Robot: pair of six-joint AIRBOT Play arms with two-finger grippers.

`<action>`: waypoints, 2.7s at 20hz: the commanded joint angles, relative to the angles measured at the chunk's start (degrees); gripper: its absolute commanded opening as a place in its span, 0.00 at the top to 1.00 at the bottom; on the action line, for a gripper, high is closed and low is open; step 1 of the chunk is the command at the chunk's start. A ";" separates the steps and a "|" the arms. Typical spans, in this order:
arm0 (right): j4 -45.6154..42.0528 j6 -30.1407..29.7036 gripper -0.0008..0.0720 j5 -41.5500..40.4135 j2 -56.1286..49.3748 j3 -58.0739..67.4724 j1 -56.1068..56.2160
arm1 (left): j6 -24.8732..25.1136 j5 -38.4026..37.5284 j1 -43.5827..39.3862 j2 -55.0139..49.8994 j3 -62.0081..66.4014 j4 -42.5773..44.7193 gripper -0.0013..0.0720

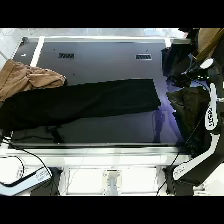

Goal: Fold the clothes and pants, and hang the long-sleeved shirts on hangers.

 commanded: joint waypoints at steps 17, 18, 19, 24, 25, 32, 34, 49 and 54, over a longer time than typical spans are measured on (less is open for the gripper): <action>2.67 -7.19 0.32 7.37 -13.05 0.57 5.66 | 10.56 -2.82 -25.81 -1.40 0.00 0.26 0.16; 2.73 -7.17 0.32 7.32 -13.14 0.57 6.62 | 10.56 -2.82 -26.25 -1.64 0.00 0.28 0.16; 2.95 -7.17 0.32 7.30 -13.14 0.57 7.48 | 11.02 -2.82 -26.67 -1.88 -0.02 0.22 0.16; 13.31 -8.79 0.98 8.96 -12.92 0.92 8.76 | 12.00 -2.78 -29.57 -3.19 -0.02 0.22 0.16; 14.19 -8.83 0.98 8.96 -12.90 1.86 8.76 | 12.00 -2.78 -30.49 -3.72 -0.02 0.22 0.18; 14.82 -5.77 0.98 10.95 -11.26 14.25 8.81 | 11.98 -2.71 -41.31 -12.55 -0.02 -1.16 0.95; 16.70 -5.27 0.98 13.44 -10.03 16.55 9.31 | 11.96 -2.73 -45.53 -16.13 -0.02 -4.50 0.96; 18.88 -4.09 0.98 10.80 0.50 16.52 25.29 | 11.96 -2.75 -55.87 -30.56 0.44 -11.96 0.96; 18.78 -3.21 0.98 1.44 -0.04 16.50 35.26 | 11.96 -3.63 -39.36 -17.70 0.44 -10.93 0.96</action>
